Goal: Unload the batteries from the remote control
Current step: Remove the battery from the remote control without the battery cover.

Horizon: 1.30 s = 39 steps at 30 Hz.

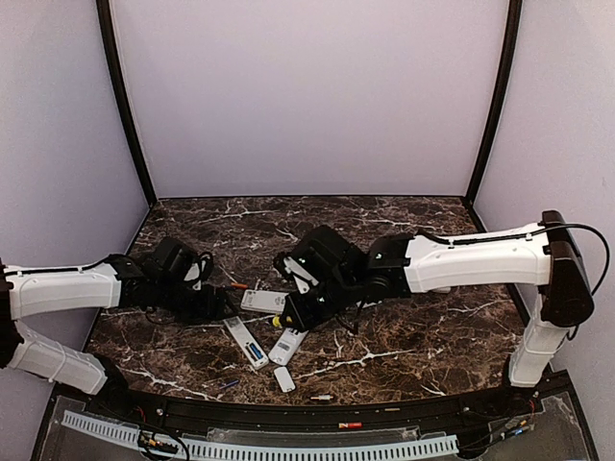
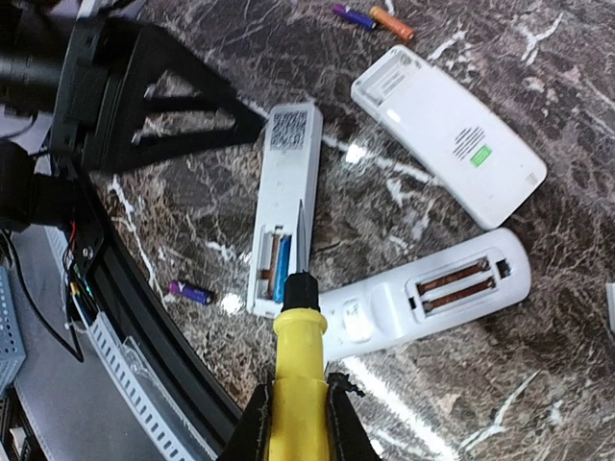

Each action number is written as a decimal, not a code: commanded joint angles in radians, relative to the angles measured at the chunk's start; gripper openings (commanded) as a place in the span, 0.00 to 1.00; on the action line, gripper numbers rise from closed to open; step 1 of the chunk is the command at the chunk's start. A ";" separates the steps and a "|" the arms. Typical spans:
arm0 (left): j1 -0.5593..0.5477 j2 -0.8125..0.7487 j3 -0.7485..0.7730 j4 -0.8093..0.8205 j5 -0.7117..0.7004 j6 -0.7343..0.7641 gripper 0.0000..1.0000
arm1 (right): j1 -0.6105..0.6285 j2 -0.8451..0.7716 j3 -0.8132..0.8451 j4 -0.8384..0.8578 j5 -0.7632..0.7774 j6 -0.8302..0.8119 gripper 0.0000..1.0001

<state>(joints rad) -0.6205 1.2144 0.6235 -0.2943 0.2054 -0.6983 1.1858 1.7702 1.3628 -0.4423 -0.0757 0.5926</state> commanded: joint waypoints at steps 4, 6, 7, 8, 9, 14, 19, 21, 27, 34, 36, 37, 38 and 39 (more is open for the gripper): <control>0.004 0.081 0.061 -0.041 -0.062 0.067 0.66 | 0.083 -0.003 -0.014 -0.094 0.019 0.011 0.00; 0.004 0.098 0.061 -0.030 -0.053 0.069 0.65 | 0.092 0.006 -0.006 -0.104 0.022 0.009 0.00; 0.004 0.103 0.061 -0.027 -0.047 0.069 0.65 | 0.093 0.011 0.000 -0.109 0.028 0.007 0.00; 0.004 0.115 0.061 -0.026 -0.045 0.069 0.65 | 0.096 0.017 0.007 -0.114 0.032 0.005 0.00; 0.004 0.120 0.061 -0.020 -0.041 0.070 0.64 | 0.097 0.022 0.014 -0.119 0.036 0.002 0.00; 0.004 0.147 0.051 0.011 -0.018 0.068 0.60 | 0.102 0.044 0.039 -0.130 0.043 -0.011 0.00; 0.004 0.170 0.051 0.021 -0.006 0.074 0.57 | 0.105 0.064 0.062 -0.145 0.062 -0.020 0.00; 0.004 0.177 0.051 0.024 -0.001 0.075 0.56 | 0.106 0.068 0.071 -0.144 0.058 -0.024 0.00; 0.004 0.184 0.041 0.025 0.004 0.074 0.52 | 0.112 0.065 0.082 -0.137 0.054 -0.039 0.00; 0.004 0.181 0.021 0.036 0.012 0.063 0.50 | 0.114 0.086 0.092 -0.145 0.049 -0.042 0.00; 0.004 0.179 0.019 0.036 0.013 0.061 0.49 | 0.115 0.090 0.096 -0.147 0.048 -0.043 0.00; 0.004 0.179 0.019 0.037 0.014 0.061 0.49 | 0.116 0.092 0.097 -0.148 0.049 -0.044 0.00; 0.004 0.179 0.018 0.037 0.015 0.060 0.48 | 0.116 0.095 0.098 -0.150 0.050 -0.045 0.00; 0.004 0.178 0.018 0.038 0.015 0.060 0.48 | 0.116 0.096 0.099 -0.154 0.049 -0.045 0.00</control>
<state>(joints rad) -0.6197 1.3987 0.6632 -0.2573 0.2092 -0.6365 1.2884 1.8442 1.4326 -0.5884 -0.0315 0.5571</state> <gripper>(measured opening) 0.487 0.139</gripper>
